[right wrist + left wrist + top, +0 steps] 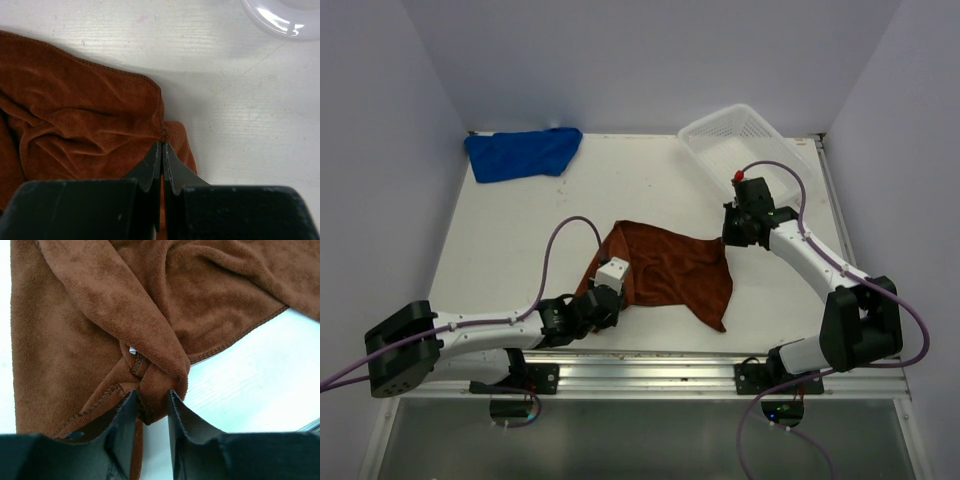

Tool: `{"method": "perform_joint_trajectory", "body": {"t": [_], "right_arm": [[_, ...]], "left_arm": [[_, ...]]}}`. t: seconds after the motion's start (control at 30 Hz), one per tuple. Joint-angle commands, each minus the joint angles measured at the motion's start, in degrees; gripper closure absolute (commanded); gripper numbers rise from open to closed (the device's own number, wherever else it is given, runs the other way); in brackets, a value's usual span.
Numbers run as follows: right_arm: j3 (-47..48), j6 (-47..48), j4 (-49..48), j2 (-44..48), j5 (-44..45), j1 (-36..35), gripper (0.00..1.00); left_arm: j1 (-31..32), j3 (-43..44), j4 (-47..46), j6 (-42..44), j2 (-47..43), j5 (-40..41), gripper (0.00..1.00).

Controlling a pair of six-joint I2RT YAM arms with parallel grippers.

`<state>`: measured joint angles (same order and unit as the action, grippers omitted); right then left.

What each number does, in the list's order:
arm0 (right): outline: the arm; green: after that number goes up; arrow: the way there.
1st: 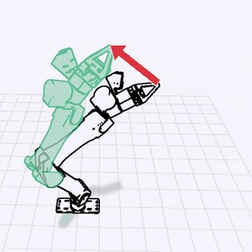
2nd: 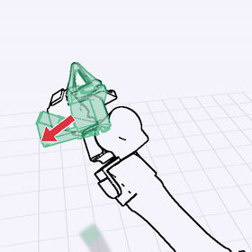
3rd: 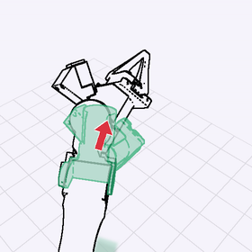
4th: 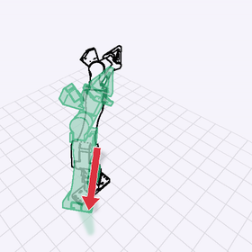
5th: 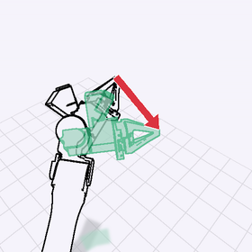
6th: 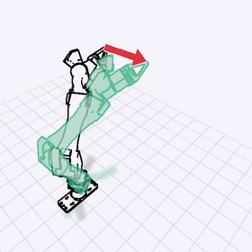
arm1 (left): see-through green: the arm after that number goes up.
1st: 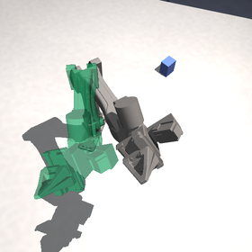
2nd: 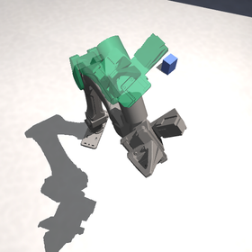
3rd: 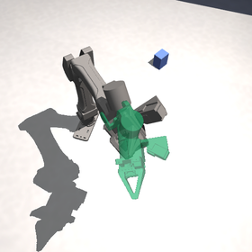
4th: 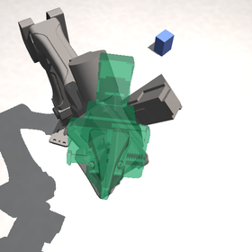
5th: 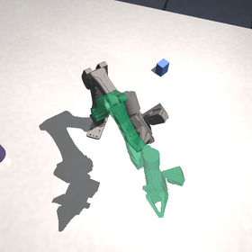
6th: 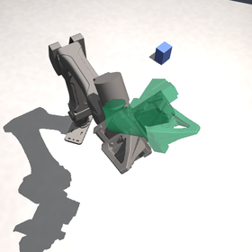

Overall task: Roll the towels
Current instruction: Flatten the towel

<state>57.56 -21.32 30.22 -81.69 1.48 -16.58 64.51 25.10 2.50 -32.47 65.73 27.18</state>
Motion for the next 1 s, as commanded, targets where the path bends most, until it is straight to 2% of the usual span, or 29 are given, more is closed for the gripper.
{"method": "perform_joint_trajectory", "body": {"t": [0.0, 0.13, 0.2, 0.3, 0.37, 0.5, 0.7, 0.8, 0.97], "right_arm": [[-0.17, 0.67, -1.04, 0.57, -1.21, 0.14, 1.00], [0.01, 0.58, -0.95, 0.57, -1.21, 0.23, 1.00], [0.01, 0.58, -0.86, 0.48, -1.21, 0.14, 1.00], [0.36, 0.67, -0.42, 0.66, -1.21, 0.14, 1.00], [0.88, 0.49, -0.16, 0.92, -1.21, 0.14, 1.00], [1.94, 0.32, 0.54, 1.18, -1.21, 0.14, 1.00], [4.31, -0.04, 2.65, 2.59, 0.28, 0.14, 1.00], [5.19, -0.12, 3.79, 3.99, 3.08, 0.14, 1.00], [5.19, -0.47, 5.11, 4.96, 5.90, 0.23, 1.00]], "left_arm": [[-0.44, -0.32, -3.47, -1.11, 0.01, -0.19, 0.67], [-0.61, 0.03, -3.91, -0.75, 0.27, -0.90, 0.79], [-0.61, 0.56, -3.65, -0.67, 0.18, -0.73, 0.89], [-0.70, 2.49, 0.63, -0.31, -0.43, 0.68, 1.00], [-0.70, 5.11, 3.90, -0.40, -0.95, 3.30, 1.00], [-0.88, 12.15, 18.71, -2.33, -1.84, 10.77, 1.00], [-0.88, 22.09, 37.10, -10.94, -5.09, 21.15, 1.00], [-0.88, 24.11, 42.30, -15.60, -6.14, 22.30, 1.00], [-0.18, 20.52, 38.55, -15.79, -4.57, 17.39, 1.00]]}}
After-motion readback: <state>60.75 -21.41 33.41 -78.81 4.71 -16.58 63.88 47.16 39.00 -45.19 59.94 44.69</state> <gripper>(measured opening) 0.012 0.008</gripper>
